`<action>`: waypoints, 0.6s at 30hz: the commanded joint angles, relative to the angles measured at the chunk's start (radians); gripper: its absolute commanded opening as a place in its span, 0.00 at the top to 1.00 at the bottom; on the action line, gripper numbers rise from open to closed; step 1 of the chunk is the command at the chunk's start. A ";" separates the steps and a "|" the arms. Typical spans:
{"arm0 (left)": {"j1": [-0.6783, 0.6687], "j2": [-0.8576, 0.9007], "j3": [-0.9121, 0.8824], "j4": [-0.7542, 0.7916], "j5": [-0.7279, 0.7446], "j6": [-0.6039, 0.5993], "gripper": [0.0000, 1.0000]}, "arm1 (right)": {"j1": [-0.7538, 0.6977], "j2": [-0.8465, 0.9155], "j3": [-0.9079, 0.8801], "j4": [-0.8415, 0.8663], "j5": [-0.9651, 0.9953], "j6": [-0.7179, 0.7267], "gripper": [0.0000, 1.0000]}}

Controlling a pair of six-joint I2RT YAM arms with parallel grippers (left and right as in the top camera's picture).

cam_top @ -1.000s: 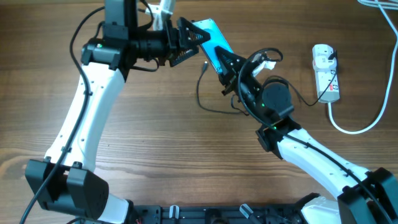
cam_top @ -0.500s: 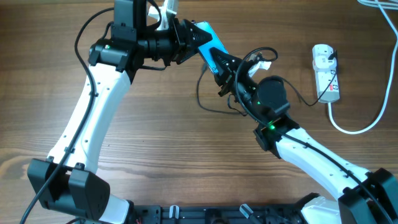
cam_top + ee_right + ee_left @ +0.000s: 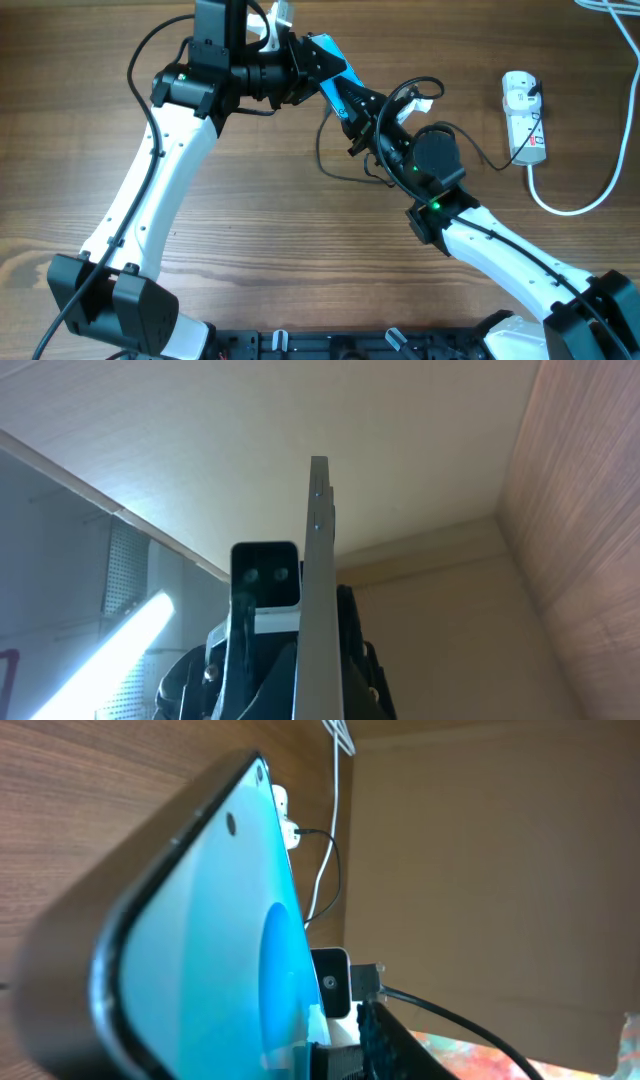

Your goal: Plug charger to phone and switch on socket

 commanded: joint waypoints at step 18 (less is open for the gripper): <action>0.035 0.010 -0.005 -0.003 -0.097 -0.036 0.96 | 0.004 -0.004 0.031 -0.089 -0.046 0.009 0.67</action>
